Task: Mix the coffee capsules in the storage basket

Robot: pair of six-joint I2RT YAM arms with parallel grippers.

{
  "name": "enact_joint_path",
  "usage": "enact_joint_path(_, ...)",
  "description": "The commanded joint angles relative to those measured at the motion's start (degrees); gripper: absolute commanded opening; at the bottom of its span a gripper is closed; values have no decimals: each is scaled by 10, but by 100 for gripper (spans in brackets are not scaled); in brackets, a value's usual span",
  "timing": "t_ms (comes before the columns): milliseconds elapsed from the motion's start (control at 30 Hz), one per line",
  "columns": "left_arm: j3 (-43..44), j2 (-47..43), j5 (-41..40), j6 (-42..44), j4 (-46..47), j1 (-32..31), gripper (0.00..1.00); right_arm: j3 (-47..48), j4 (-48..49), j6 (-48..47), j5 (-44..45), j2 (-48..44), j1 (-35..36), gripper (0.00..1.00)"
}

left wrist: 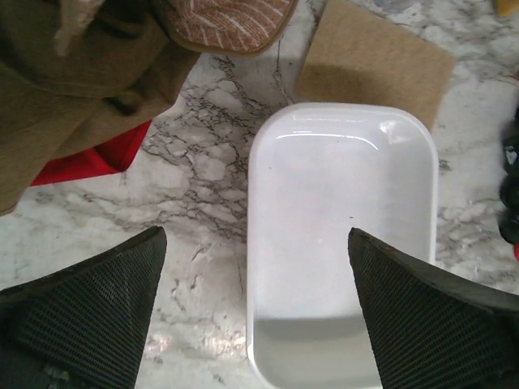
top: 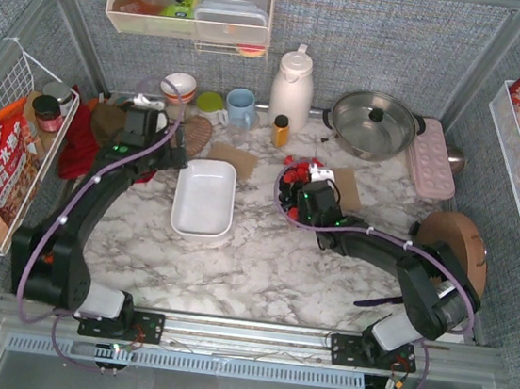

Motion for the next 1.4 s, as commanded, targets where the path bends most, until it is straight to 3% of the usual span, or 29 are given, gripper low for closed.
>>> enact_joint_path(0, -43, -94, 14, 31, 5, 0, 99, 9, 16, 9, -17, 9, -5, 50)
enact_joint_path(367, -154, -264, 59, 42, 57, -2, 99, 33, 4, 12, -20, 43, -7, 47)
enact_joint_path(600, -190, -267, 51, 15, 96, -1, 99, 43, -14, 17, -19, 51, -6, 39)
enact_joint_path(800, -177, -235, -36, -54, 87, 1, 99, 54, -31, 13, -20, 52, -7, 31)
enact_joint_path(967, -170, -231, 50, -36, 93, 1, 99, 62, -65, 16, -24, 22, -6, 17)
enact_joint_path(1100, -213, -269, 93, -46, 165, -12, 99, 70, -113, 18, -24, -26, -6, 17)
enact_joint_path(1200, -254, -307, 83, -41, 237, -48, 99, 80, -154, 22, -35, -71, -6, 17)
enact_joint_path(1367, -338, -327, 29, 23, 413, -175, 99, 87, -199, 39, -70, -162, -6, 17)
